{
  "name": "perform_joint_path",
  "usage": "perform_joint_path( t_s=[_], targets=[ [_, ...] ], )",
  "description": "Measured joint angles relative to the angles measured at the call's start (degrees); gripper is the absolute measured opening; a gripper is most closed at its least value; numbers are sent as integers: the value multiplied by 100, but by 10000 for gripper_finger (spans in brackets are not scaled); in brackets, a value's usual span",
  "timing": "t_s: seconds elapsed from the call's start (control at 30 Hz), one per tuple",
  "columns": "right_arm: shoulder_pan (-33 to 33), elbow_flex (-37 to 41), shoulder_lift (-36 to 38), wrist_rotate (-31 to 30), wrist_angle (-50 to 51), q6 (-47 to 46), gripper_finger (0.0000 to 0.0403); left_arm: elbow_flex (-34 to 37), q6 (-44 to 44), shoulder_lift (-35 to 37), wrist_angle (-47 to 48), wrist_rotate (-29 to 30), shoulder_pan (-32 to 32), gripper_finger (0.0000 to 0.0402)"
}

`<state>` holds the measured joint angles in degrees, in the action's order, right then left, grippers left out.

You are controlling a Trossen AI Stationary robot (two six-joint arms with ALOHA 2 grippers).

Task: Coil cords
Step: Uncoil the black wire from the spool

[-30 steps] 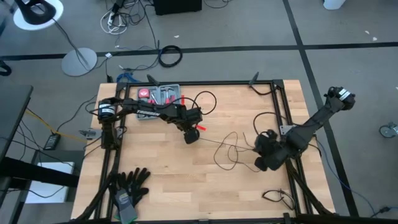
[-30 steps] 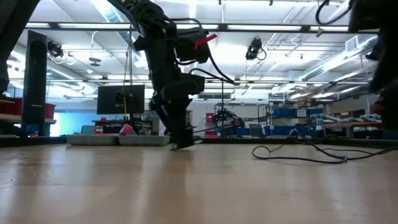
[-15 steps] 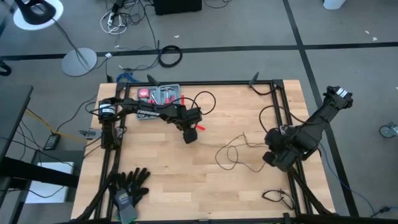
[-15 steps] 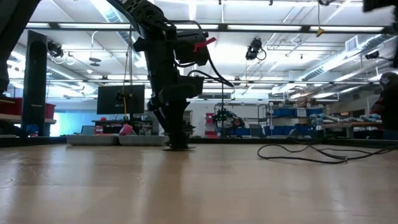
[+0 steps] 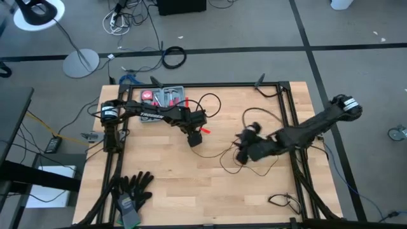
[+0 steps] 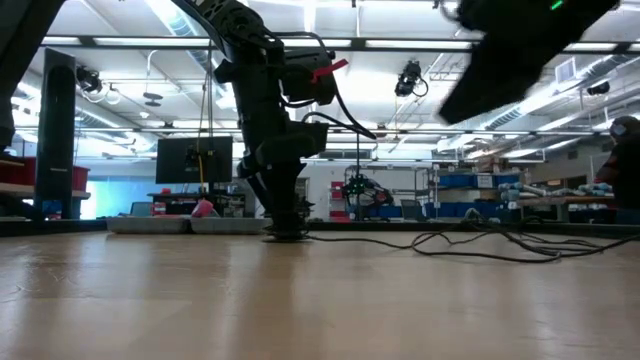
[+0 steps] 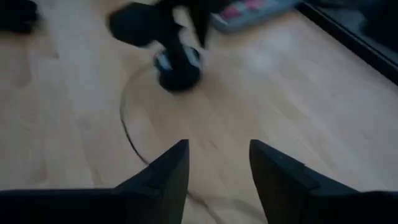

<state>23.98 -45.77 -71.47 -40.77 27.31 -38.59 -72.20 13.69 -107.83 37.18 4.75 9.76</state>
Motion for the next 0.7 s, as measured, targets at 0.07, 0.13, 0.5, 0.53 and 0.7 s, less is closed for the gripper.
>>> perform_joint_path(
  t_s=[0.07, 0.13, 0.5, 0.53, 0.7],
  targets=[
    [-337, 249, -345, 285, -1254, 795, 171, 0, 0, 0, 0, -1, 0, 243],
    [-663, 444, -728, 947, -2335, 1528, 175, 0, 0, 0, -2, -2, 0, 243],
    [-1523, 602, -2867, 3479, -5384, 2719, 155, 0, -17, 0, 3, -4, 0, 243],
    [-1542, 602, -2969, 3582, -5599, 2721, 153, 0, -17, 0, 8, -4, 0, 243],
    [-1640, 599, -3317, 3955, -5946, 2812, 145, 0, -17, 0, 2, -5, 0, 243]
  ],
)
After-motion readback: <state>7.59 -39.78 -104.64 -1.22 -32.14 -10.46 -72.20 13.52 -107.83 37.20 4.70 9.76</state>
